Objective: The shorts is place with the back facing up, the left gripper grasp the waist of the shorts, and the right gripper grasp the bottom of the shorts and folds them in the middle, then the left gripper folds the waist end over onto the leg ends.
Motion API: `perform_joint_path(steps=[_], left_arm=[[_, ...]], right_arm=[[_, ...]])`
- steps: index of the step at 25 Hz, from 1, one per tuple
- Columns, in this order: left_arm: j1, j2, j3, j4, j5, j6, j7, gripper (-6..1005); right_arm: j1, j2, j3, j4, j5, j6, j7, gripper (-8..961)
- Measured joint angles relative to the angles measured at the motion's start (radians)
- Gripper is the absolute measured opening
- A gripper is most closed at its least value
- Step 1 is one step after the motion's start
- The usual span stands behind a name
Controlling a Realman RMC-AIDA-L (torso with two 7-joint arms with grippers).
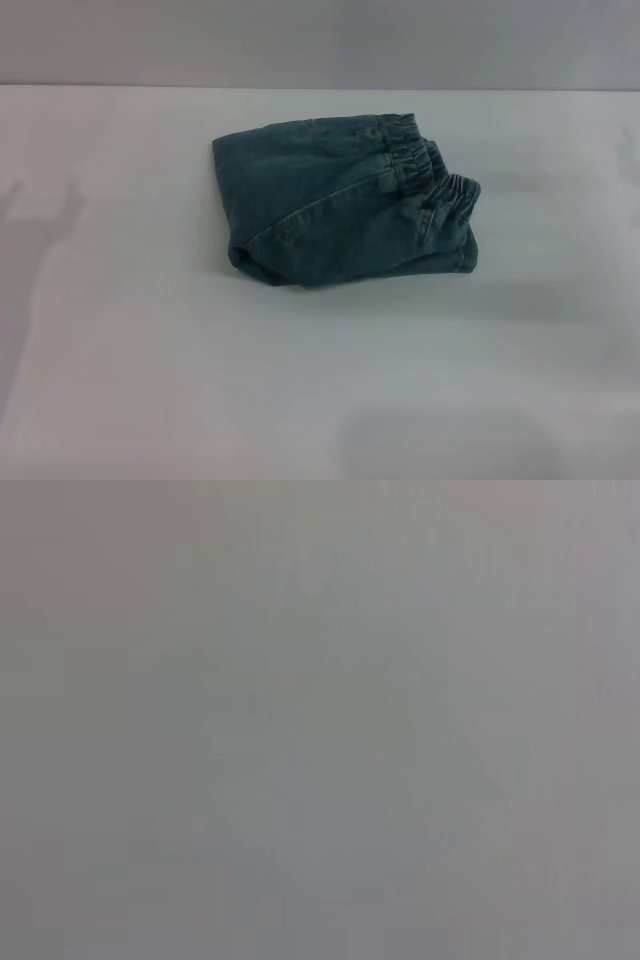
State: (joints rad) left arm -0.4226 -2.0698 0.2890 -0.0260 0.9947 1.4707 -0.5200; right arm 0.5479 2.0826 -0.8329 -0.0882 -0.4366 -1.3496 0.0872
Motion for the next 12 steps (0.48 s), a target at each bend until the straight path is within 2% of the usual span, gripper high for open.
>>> perform_joint_path(steps=[5, 10, 12], left_arm=[[0.016, 0.003, -0.011, -0.01, 0.003, -0.008, 0.053, 816], [0.03, 0.005, -0.01, -0.005, 0.007, -0.017, 0.113, 816], [0.034, 0.006, -0.007, -0.001, 0.007, -0.022, 0.125, 816]], right_arm=[[0.037, 0.003, 0.025, 0.061, 0.079, 0.001, 0.0, 371], [0.061, 0.004, 0.025, 0.089, 0.083, 0.0, 0.0, 561], [0.073, 0.005, 0.025, 0.104, 0.084, 0.0, 0.0, 562]])
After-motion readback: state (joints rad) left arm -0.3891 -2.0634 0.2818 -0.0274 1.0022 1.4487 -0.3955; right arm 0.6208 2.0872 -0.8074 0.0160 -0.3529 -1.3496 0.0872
